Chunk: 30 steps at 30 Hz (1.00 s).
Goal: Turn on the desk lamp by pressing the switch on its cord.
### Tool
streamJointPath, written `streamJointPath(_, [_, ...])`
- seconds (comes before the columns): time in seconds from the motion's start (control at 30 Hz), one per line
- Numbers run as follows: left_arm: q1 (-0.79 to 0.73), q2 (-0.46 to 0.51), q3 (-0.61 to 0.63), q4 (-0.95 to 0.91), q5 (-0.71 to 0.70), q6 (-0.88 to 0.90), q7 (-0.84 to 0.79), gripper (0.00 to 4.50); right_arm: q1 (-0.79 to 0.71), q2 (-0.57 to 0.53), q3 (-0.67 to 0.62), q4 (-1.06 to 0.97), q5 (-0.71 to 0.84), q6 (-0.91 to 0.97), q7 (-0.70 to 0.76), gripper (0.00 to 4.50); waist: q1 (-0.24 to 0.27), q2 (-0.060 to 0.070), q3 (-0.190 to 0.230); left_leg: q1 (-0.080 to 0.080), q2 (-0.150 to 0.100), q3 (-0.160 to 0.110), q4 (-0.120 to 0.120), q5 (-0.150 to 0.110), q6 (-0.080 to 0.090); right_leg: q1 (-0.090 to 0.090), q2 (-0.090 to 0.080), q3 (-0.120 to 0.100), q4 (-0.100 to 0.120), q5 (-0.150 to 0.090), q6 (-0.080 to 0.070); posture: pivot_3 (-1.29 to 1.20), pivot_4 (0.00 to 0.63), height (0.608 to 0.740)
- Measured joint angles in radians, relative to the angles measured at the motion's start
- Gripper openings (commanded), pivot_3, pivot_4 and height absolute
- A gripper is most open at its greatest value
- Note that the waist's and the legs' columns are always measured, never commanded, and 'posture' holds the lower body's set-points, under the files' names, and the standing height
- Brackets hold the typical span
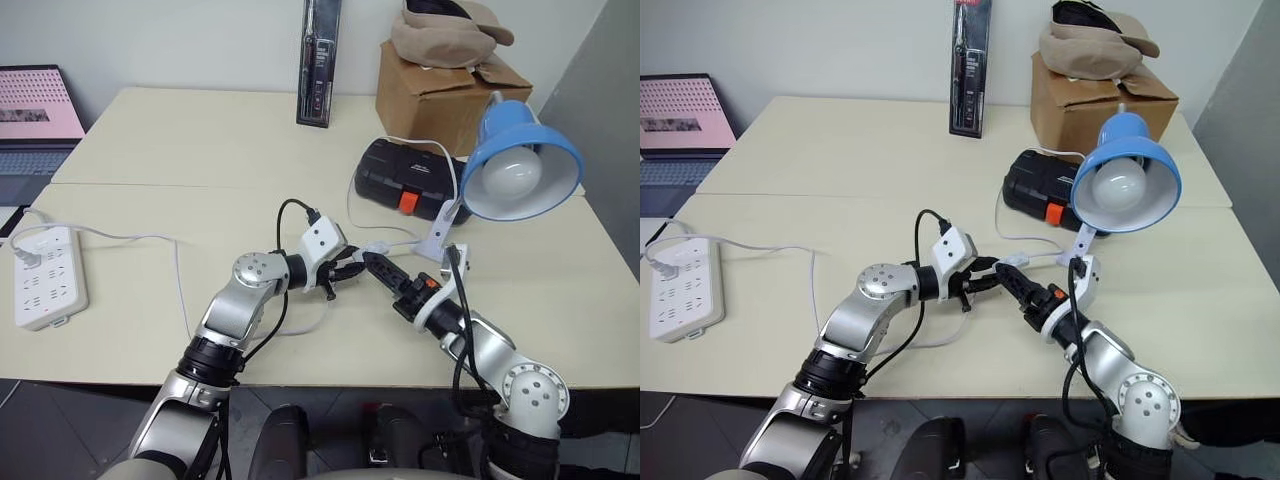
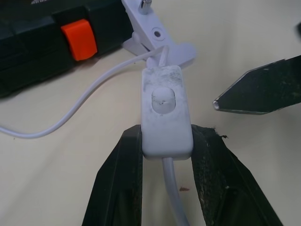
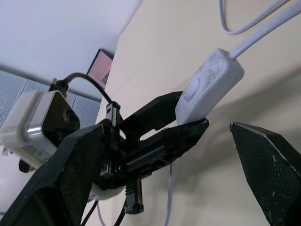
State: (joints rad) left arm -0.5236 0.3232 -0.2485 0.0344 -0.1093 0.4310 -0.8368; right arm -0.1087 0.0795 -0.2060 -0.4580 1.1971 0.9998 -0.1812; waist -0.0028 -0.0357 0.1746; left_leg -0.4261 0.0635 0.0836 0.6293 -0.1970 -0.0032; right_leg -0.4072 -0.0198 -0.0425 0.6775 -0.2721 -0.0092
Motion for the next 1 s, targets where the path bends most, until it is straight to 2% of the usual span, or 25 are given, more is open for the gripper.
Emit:
streamJointPath(0.4, [-0.037, -0.016, 0.002, -0.048, -0.03, 0.171, 0.044, 1.1, -0.035, -0.001, 0.034, 0.115, 0.023, -0.133, -0.059, 4.5, -0.002, 0.0, 0.0, 0.0, 0.0, 0.0, 0.0, 0.0, 0.0, -0.001, 0.0, 0.0, 0.001, 0.0, 0.0, 0.0, 0.15, 0.74])
streamJointPath(1.0, [-0.037, -0.015, 0.0, -0.077, -0.048, 0.198, 0.061, 1.1, -0.091, -0.003, 0.043, 0.193, 0.051, -0.182, -0.065, 4.5, -0.002, 0.0, 0.0, 0.0, 0.001, 0.0, 0.0, 0.0, 0.0, -0.001, 0.0, 0.0, 0.001, 0.0, 0.0, 0.0, 0.15, 0.74])
